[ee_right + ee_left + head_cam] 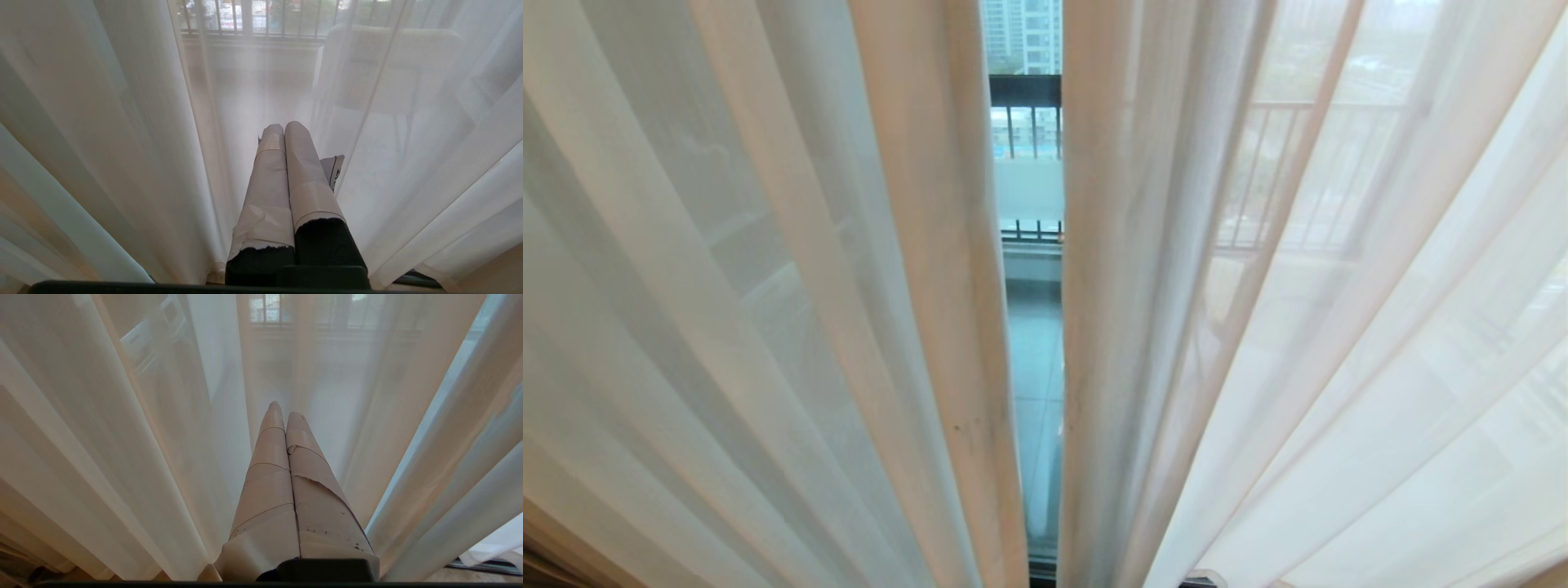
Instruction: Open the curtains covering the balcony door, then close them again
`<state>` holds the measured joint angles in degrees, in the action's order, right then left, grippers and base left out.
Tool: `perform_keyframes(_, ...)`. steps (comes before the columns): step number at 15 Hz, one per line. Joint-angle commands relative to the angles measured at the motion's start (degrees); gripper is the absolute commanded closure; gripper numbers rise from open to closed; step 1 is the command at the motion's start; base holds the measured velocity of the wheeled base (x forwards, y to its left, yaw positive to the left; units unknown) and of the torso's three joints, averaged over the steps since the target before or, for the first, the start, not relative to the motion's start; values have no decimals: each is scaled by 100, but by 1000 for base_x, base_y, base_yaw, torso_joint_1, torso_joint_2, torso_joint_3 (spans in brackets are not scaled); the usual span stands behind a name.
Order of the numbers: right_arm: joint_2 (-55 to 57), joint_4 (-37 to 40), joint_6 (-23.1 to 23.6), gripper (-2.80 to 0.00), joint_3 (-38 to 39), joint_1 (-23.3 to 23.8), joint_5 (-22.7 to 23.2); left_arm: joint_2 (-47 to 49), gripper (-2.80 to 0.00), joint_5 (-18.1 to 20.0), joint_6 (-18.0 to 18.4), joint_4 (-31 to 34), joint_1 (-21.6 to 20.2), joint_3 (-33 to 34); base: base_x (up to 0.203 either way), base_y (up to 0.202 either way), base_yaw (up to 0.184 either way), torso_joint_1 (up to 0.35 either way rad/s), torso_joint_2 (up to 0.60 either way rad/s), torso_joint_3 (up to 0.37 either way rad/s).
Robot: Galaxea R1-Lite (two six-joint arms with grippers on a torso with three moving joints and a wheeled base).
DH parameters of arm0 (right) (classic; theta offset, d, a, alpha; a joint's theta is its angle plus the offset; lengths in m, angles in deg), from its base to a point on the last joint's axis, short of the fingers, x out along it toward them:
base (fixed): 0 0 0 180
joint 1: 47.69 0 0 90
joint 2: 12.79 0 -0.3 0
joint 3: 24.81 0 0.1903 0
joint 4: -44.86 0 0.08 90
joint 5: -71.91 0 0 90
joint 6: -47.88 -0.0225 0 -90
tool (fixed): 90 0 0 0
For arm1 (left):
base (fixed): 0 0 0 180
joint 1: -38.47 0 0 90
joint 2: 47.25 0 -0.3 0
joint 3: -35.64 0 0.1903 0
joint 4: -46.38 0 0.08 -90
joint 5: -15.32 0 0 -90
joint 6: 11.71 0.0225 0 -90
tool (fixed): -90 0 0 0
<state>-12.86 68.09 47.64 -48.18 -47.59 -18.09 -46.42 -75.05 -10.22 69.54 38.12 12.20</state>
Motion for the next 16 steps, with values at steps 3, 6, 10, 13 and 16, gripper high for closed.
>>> perform_keyframes(3,7,-4,-2,0,0,-1,0,-74,0,1,1,-5,0,7,0,0,0,0,0,0)
perform_keyframes(6,7,-4,-2,0,0,-1,0,-74,0,1,1,-5,0,7,0,0,0,0,0,0)
perform_keyframes(10,7,-4,-2,0,0,-1,0,-74,0,1,-4,0,0,7,0,0,0,0,0,0)
perform_keyframes(13,7,-4,-2,0,0,-1,0,-74,0,1,-8,-5,0,2,0,0,0,0,0,0)
perform_keyframes(16,7,3,-11,0,0,-1,-9,-74,0,1,-8,-5,0,7,0,0,0,0,0,0)
